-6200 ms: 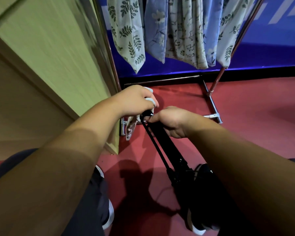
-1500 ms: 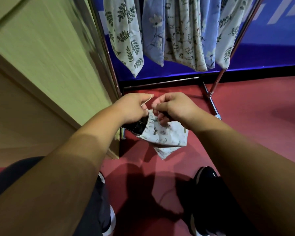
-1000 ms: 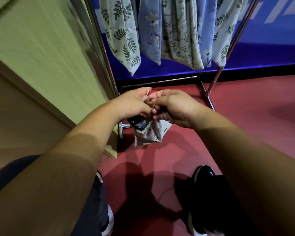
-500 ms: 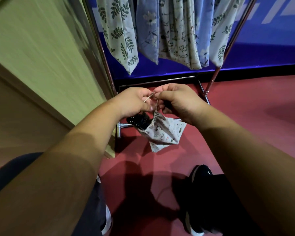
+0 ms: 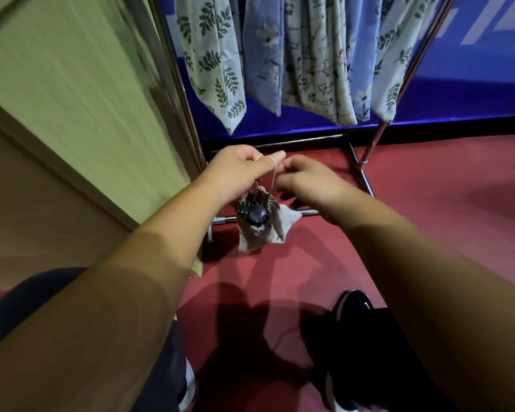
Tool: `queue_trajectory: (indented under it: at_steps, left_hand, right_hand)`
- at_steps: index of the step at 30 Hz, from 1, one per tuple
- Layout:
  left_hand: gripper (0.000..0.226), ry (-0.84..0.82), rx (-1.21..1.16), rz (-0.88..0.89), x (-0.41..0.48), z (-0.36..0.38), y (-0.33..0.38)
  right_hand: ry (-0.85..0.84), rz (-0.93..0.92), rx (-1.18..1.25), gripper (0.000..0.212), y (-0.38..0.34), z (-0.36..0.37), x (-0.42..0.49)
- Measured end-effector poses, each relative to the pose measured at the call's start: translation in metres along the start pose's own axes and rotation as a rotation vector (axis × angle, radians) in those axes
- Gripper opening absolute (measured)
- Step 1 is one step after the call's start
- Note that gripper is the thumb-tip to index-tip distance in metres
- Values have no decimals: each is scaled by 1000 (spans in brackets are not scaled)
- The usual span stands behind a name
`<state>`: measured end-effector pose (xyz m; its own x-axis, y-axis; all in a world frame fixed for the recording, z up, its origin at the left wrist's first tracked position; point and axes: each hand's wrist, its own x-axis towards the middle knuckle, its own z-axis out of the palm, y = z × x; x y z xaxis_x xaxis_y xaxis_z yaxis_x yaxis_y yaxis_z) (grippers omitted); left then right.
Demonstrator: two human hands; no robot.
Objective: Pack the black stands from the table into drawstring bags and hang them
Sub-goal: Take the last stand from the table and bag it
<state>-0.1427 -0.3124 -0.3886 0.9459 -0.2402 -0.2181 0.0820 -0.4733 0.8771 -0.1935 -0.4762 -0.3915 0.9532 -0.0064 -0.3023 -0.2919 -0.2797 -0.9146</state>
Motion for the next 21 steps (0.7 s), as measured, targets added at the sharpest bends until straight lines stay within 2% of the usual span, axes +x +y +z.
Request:
queue_trajectory:
  at_steps: [2,6,11,15,17,19,21]
  left_hand:
    - [48,-7,5,1,-1,-1,5]
    - [56,67,-67,-21,-4,-7,9]
    - [26,123,-350,-75,5,-20,7]
    - [37,178,-523,-166,5,-31,8]
    - [31,186,-545,-156,3,-33,4]
    - [19,208,-549,-125,2,-34,1]
    - [20,252,-573,-107,1,-35,1]
  right_hand:
    - [-24,4,-65,15,9,7,2]
    - [61,-10,3,42,6,13,5]
    - [194,-112,151,32,-7,14,3]
    - [259,-91,279,26,-17,5,3]
    - [234,-39,405,17,-23,2,4]
    - [218,1,536,23,-23,1,4]
    - [240,-5,573,29,-19,0,6]
